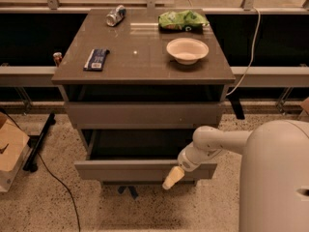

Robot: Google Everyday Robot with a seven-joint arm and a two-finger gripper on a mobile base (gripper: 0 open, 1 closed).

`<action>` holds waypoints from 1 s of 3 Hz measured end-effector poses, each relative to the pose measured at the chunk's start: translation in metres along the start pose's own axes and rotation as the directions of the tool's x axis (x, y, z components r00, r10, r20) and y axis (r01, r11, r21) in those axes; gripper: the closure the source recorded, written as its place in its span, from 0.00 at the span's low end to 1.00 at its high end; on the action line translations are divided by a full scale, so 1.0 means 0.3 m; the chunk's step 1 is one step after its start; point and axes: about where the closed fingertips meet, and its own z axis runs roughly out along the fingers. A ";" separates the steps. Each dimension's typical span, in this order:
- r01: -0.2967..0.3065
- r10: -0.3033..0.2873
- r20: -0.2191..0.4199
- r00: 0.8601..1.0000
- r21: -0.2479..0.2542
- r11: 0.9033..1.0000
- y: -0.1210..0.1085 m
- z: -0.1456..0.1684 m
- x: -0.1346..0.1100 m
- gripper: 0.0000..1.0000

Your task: Open middle drawer

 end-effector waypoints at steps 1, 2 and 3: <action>-0.006 0.006 -0.008 1.000 -0.006 1.000 0.011 -0.004 0.017 0.18; -0.006 0.006 -0.007 1.000 -0.006 1.000 0.014 -0.016 0.012 0.41; -0.006 0.006 -0.007 1.000 -0.006 1.000 0.015 -0.019 0.011 0.41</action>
Offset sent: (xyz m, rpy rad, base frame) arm -0.1494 -0.0313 -0.0056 -0.0026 0.2315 -0.0674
